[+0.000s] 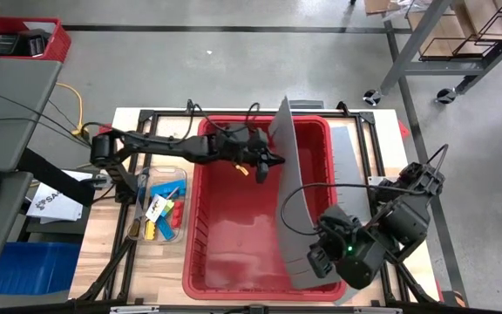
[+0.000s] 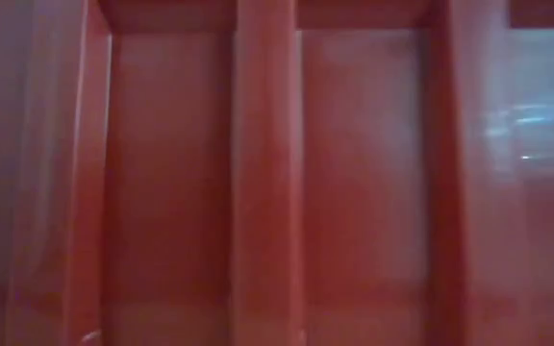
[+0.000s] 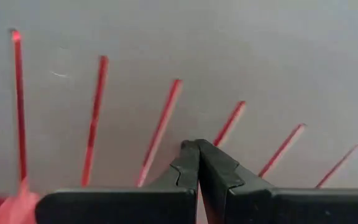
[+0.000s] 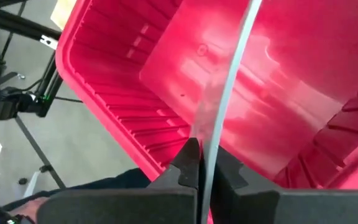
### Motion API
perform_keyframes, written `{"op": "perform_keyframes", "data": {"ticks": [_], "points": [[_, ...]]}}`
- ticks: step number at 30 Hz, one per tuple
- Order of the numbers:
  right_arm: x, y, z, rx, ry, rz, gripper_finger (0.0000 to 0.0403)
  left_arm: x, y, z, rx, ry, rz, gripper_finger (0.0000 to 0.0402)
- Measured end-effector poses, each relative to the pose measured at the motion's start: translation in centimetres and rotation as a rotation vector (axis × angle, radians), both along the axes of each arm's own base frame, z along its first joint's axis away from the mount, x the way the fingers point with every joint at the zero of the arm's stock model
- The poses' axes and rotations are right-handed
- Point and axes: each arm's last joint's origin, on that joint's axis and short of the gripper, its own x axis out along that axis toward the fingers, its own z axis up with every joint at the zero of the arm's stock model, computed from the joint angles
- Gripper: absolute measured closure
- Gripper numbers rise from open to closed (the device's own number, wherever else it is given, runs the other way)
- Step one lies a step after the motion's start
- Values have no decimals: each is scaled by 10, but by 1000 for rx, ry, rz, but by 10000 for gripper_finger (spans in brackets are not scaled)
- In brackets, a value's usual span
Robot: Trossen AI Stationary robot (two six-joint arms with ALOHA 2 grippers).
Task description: Sort Items/Unsort Items
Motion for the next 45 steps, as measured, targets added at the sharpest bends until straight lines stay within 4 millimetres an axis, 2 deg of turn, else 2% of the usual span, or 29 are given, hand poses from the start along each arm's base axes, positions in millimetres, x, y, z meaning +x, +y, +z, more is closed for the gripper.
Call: {"op": "perform_keyframes", "data": {"ticks": [4,18,27,33,40,45], "points": [[1,-2,1,2,-1,-3,403,5,-2,-2,0,1,-4,401],[3,-8,4,29,1,-20,403,6,-4,-2,24,0,-4,401],[9,-14,4,23,-1,-19,403,6,-26,-5,-1,37,-114,401],[13,-17,-2,-9,16,-26,403,7,-28,-4,43,26,-47,401],[10,-19,6,-17,-3,16,403,7,-27,0,55,-4,-38,401],[8,-19,9,-15,1,53,403,16,-27,-4,48,-82,-30,401]]}}
